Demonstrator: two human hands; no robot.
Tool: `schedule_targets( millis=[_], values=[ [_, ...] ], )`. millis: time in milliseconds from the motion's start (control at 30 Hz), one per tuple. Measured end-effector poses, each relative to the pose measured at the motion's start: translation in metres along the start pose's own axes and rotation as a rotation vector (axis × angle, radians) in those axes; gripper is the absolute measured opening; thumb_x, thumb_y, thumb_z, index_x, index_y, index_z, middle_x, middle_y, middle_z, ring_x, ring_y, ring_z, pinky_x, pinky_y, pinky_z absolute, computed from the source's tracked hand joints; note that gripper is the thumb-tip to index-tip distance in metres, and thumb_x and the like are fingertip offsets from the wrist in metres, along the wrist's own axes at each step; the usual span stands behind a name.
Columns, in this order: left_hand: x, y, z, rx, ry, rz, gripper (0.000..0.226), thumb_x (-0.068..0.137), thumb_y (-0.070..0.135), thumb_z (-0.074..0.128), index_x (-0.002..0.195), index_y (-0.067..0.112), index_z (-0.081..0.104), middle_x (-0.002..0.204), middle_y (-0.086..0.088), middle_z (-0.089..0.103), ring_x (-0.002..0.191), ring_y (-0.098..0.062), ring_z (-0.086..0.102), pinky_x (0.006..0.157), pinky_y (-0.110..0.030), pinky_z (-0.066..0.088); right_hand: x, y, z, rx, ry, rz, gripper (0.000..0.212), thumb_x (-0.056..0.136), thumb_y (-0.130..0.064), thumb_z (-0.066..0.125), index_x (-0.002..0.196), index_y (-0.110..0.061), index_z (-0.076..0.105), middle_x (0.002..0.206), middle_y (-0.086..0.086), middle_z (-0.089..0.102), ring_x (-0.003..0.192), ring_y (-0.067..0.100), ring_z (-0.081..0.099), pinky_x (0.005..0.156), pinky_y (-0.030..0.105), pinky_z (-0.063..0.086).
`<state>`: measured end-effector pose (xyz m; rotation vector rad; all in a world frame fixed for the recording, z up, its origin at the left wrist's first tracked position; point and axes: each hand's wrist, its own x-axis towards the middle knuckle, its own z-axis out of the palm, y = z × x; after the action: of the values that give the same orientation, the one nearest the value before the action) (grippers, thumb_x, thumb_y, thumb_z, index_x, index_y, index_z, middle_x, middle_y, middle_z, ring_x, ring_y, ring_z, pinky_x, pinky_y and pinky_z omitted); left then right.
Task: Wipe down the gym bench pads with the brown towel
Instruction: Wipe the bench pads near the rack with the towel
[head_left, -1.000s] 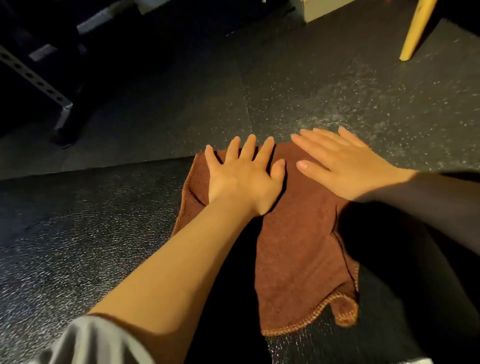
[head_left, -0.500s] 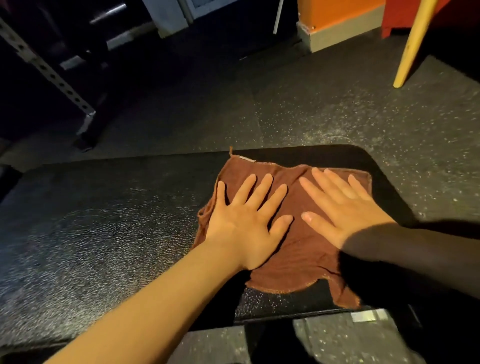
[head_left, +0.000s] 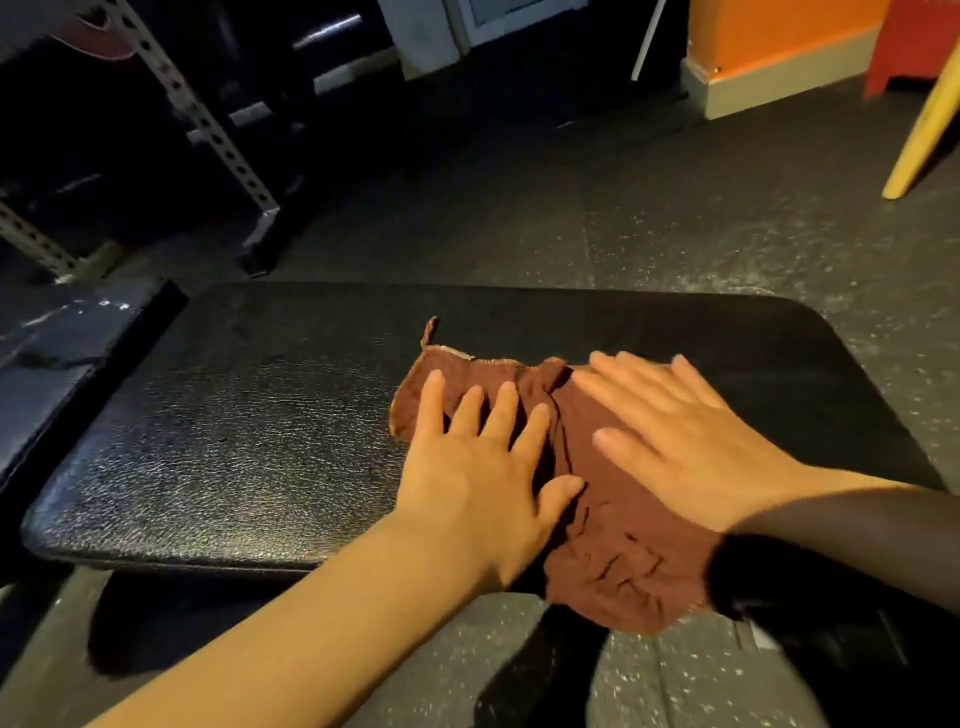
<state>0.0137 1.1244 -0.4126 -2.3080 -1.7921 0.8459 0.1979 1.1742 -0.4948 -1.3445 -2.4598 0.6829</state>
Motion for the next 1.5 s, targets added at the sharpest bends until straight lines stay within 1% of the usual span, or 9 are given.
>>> schedule_targets(
  millis=[133, 267, 367, 500, 633, 833, 967, 1100, 1500],
  values=[
    [0.04, 0.052, -0.005, -0.07, -0.086, 0.06, 0.079, 0.101, 0.061, 0.008, 0.154, 0.009, -0.019, 0.161, -0.018, -0.025, 0.149, -0.036, -0.021, 0.12, -0.055, -0.01, -0.014, 0.049, -0.013, 0.054, 0.151, 0.253, 0.074, 0.085, -0.071, -0.001, 0.152, -0.043, 0.008, 0.164, -0.013, 0.005, 0.146, -0.002, -0.007, 0.119, 0.032, -0.01],
    [0.091, 0.084, -0.006, -0.197, -0.017, 0.081, 0.079, 0.099, 0.065, 0.007, 0.154, 0.015, -0.019, 0.161, -0.012, -0.028, 0.147, -0.031, -0.027, 0.118, -0.053, -0.016, -0.03, 0.08, -0.013, 0.105, 0.268, 0.322, 0.067, 0.085, -0.069, 0.009, 0.148, -0.046, 0.013, 0.161, -0.014, 0.013, 0.149, 0.004, 0.003, 0.118, 0.03, -0.008],
    [0.123, 0.089, -0.014, -0.243, 0.045, 0.117, 0.08, 0.096, 0.07, 0.01, 0.157, 0.022, -0.012, 0.164, -0.004, -0.02, 0.15, -0.024, -0.022, 0.119, -0.05, -0.016, -0.041, 0.107, -0.007, 0.037, 0.371, 0.394, 0.071, 0.087, -0.061, 0.016, 0.151, -0.035, 0.029, 0.161, -0.005, 0.024, 0.15, 0.016, 0.018, 0.12, 0.046, 0.006],
    [0.162, 0.091, -0.025, -0.269, 0.102, 0.093, 0.083, 0.093, 0.076, 0.012, 0.159, 0.028, -0.003, 0.166, 0.003, -0.011, 0.152, -0.018, -0.014, 0.12, -0.051, -0.012, -0.079, 0.132, 0.018, -0.176, 0.449, 0.264, 0.054, 0.102, -0.038, 0.031, 0.144, -0.007, 0.042, 0.151, 0.024, 0.039, 0.136, 0.047, 0.041, 0.103, 0.07, 0.033],
    [0.18, 0.096, -0.032, -0.242, 0.111, 0.055, 0.08, 0.094, 0.074, 0.011, 0.158, 0.029, -0.003, 0.166, 0.003, -0.01, 0.152, -0.018, -0.012, 0.12, -0.052, -0.012, -0.103, 0.141, 0.045, -0.429, 0.491, 0.08, 0.017, 0.1, 0.003, 0.042, 0.116, 0.008, 0.046, 0.127, 0.043, 0.052, 0.126, 0.061, 0.043, 0.096, 0.071, 0.04],
    [0.107, 0.098, -0.014, -0.228, 0.068, 0.174, 0.081, 0.085, 0.078, -0.004, 0.152, 0.036, -0.019, 0.16, 0.013, -0.026, 0.146, -0.01, -0.028, 0.116, -0.046, -0.021, -0.096, 0.14, 0.048, -0.138, 0.642, 0.212, 0.058, 0.109, -0.033, 0.03, 0.113, 0.015, 0.062, 0.14, 0.026, 0.051, 0.134, 0.041, 0.045, 0.111, 0.056, 0.033],
    [0.093, 0.097, -0.007, -0.196, 0.055, 0.25, 0.083, 0.068, 0.075, -0.017, 0.145, 0.045, -0.026, 0.154, 0.02, -0.034, 0.143, -0.005, -0.033, 0.117, -0.046, -0.022, -0.09, 0.139, 0.044, -0.069, 0.652, 0.256, 0.057, 0.107, -0.035, 0.029, 0.126, 0.01, 0.058, 0.129, 0.031, 0.057, 0.129, 0.036, 0.042, 0.117, 0.037, 0.024],
    [0.134, 0.119, -0.016, -0.172, 0.137, 0.267, 0.073, 0.084, 0.069, -0.009, 0.153, 0.045, -0.012, 0.162, 0.018, -0.019, 0.149, -0.007, -0.019, 0.119, -0.049, -0.014, -0.092, 0.135, 0.042, 0.009, 0.597, 0.35, 0.054, 0.107, -0.043, 0.021, 0.134, -0.003, 0.046, 0.127, 0.026, 0.059, 0.127, 0.04, 0.051, 0.108, 0.056, 0.038],
    [0.237, 0.155, -0.053, -0.251, 0.07, 0.099, 0.058, 0.102, 0.06, 0.009, 0.157, 0.041, -0.001, 0.166, 0.009, -0.006, 0.152, -0.02, -0.014, 0.115, -0.064, -0.013, -0.099, 0.125, 0.042, 0.111, 0.722, 0.455, 0.054, 0.098, -0.041, 0.034, 0.14, -0.013, 0.052, 0.144, 0.012, 0.051, 0.132, 0.034, 0.05, 0.108, 0.056, 0.038]
  ],
)
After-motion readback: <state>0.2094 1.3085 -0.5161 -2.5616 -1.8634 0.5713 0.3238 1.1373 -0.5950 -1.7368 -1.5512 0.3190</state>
